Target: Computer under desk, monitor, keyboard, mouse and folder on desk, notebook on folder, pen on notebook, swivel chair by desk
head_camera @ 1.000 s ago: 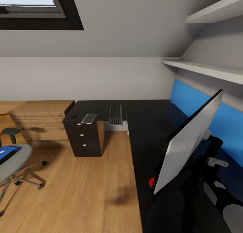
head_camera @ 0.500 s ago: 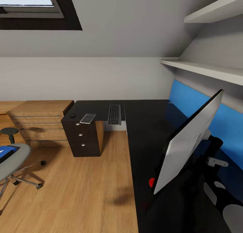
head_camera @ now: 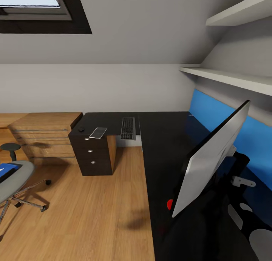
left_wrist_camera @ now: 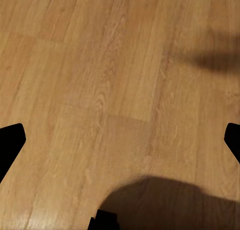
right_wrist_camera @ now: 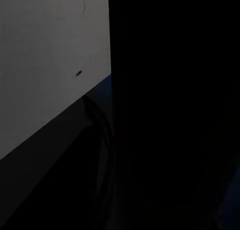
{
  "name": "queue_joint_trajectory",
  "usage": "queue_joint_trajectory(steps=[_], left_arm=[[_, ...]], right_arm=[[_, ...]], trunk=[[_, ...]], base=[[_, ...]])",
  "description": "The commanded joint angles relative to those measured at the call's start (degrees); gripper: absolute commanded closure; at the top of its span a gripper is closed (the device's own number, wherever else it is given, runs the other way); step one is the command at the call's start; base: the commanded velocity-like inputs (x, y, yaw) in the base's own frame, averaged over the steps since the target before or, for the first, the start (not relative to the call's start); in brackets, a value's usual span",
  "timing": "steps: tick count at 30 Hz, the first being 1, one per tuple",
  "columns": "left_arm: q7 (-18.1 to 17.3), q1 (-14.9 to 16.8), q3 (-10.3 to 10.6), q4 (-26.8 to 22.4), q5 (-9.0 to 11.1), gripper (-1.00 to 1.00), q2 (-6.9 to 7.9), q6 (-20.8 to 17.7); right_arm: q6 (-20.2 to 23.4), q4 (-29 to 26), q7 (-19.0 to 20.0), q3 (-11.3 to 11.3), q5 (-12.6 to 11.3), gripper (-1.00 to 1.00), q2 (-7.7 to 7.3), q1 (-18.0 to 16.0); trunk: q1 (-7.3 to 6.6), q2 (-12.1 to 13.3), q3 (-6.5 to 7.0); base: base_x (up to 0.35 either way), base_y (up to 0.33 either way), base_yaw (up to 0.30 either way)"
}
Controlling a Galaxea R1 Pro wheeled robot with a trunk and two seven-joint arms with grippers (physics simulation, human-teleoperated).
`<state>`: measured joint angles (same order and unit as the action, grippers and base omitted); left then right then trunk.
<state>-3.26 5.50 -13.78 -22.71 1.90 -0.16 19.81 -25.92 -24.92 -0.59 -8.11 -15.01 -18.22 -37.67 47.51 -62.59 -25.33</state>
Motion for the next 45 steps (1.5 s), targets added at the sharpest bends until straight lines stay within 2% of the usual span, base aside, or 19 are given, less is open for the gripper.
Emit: queue_joint_trajectory(steps=[1,6,7,25,29,35,45], left_arm=[[-0.34,0.03,-0.2,0.03,0.21,-1.0,-0.02,0.14],[-0.34,0.03,-0.24,0.03,0.21,-1.0,-0.02,0.14],[-0.34,0.03,-0.25,0.03,0.21,-1.0,-0.02,0.14],[-0.34,0.03,-0.28,0.03,0.21,-1.0,-0.02,0.22],[-0.34,0.03,-0.28,0.03,0.18,-1.0,-0.02,1.18],[-0.27,0.03,-0.28,0.03,0.13,-1.0,-0.02,3.01],[-0.25,0.03,-0.28,0.03,0.12,-1.0,-0.02,3.37]], right_arm=[[-0.24,0.75,-0.09,0.32,-1.42,1.0,-0.06,-0.02],[-0.19,0.72,-0.11,0.33,-1.42,1.0,-0.06,-0.03],[-0.19,0.73,-0.11,0.32,-1.42,-1.0,-0.06,-0.01],[-0.18,0.7,-0.12,0.2,-1.42,-1.0,-0.06,-0.02],[-0.18,0.72,-0.12,0.2,-1.42,-1.0,-0.06,0.01],[-0.18,0.75,-0.12,0.2,-1.42,-1.0,-0.06,-0.03],[-0.21,0.75,-0.12,0.2,-1.47,-1.0,-0.06,0.0]], trunk=[[0.01,-0.03,-0.07],[0.01,-0.03,-0.07],[0.01,-0.03,-0.07],[0.01,-0.03,-0.07],[0.01,-0.03,-0.07],[0.01,-0.03,-0.07],[0.01,-0.03,-0.07]], base=[[0.0,0.0,0.0],[0.0,0.0,0.0],[0.0,0.0,0.0],[0.0,0.0,0.0],[-0.024,0.0,0.0],[-0.211,0.0,0.0],[-0.311,0.0,0.0]])
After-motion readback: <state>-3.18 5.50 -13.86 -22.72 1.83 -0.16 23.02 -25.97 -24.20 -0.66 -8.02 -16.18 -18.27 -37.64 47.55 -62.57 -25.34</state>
